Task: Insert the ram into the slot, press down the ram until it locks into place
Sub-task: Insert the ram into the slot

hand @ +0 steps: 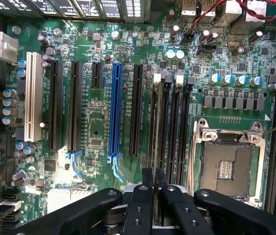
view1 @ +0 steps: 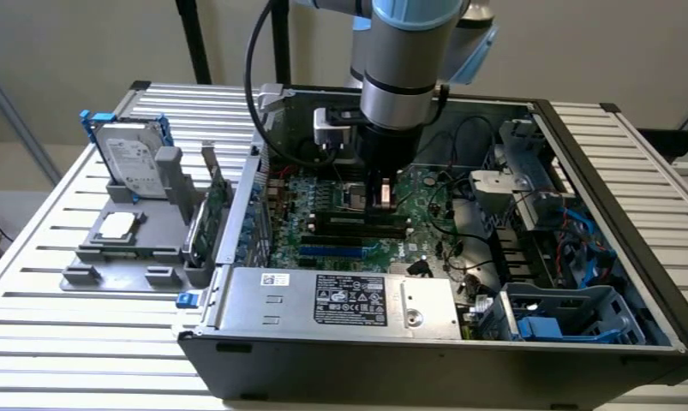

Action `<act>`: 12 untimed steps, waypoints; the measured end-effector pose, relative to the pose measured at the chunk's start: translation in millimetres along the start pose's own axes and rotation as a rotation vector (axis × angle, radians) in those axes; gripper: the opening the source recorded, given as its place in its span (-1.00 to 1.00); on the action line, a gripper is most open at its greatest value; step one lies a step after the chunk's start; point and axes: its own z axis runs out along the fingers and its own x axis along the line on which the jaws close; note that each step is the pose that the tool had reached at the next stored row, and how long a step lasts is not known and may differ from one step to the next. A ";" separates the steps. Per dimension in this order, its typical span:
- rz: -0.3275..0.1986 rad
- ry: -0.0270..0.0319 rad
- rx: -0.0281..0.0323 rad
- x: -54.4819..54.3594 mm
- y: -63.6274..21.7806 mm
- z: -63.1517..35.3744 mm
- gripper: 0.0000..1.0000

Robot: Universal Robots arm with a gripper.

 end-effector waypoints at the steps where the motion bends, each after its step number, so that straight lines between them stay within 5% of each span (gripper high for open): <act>1: 0.000 0.0002 0.0000 0.0 0.0 0.4 -0.73; 12: 0.000 0.0034 -0.0001 0.0 -0.1 3.0 -0.73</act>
